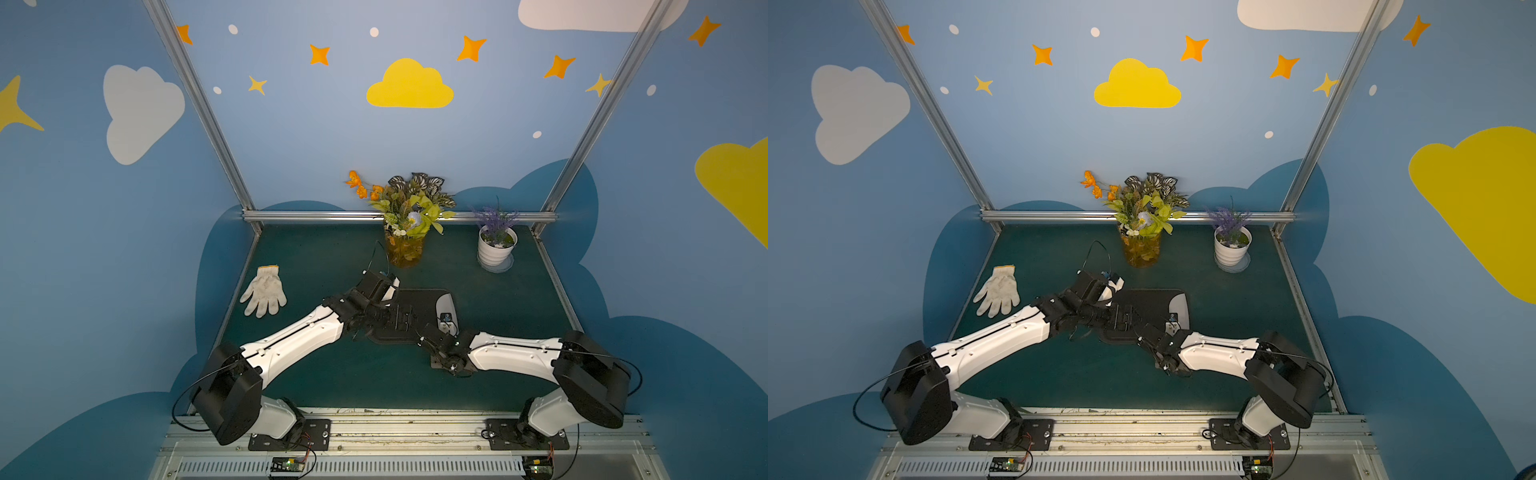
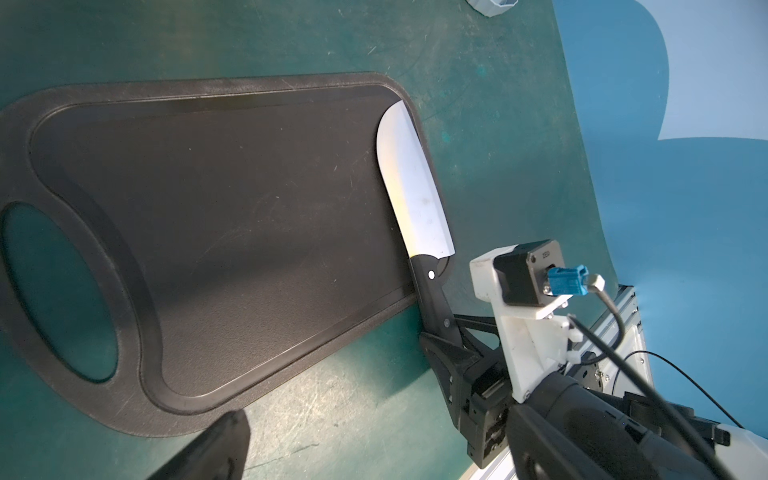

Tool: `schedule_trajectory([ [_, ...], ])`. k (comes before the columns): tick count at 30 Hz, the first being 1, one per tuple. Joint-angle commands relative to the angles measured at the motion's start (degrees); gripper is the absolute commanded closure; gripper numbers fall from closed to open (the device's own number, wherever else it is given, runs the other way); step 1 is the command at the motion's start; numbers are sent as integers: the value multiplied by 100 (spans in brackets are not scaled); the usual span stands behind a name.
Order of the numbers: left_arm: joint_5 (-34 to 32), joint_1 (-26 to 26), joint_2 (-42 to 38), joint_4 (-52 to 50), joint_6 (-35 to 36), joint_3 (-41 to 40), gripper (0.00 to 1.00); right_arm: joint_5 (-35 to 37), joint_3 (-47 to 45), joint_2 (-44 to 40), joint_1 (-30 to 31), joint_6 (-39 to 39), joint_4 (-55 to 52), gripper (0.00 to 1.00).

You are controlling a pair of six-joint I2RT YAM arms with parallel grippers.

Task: Align the knife with the edge of the cutting board
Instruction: Adjust the knife at the edge of the cutting board.

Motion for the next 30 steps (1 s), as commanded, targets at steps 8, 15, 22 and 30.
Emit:
schedule_trajectory([
  [8,-20,26,-91,-150,89,-20,0,158,138,156,-67,54,-158,58],
  [15,-11,28,-101,-166,96,-16,0,248,153,235,-53,158,-191,61],
  [22,-28,32,-125,-203,113,-8,0,354,202,294,-50,283,-256,65],
  [30,-29,34,-195,-230,120,-49,0,484,230,338,32,398,-299,67],
])
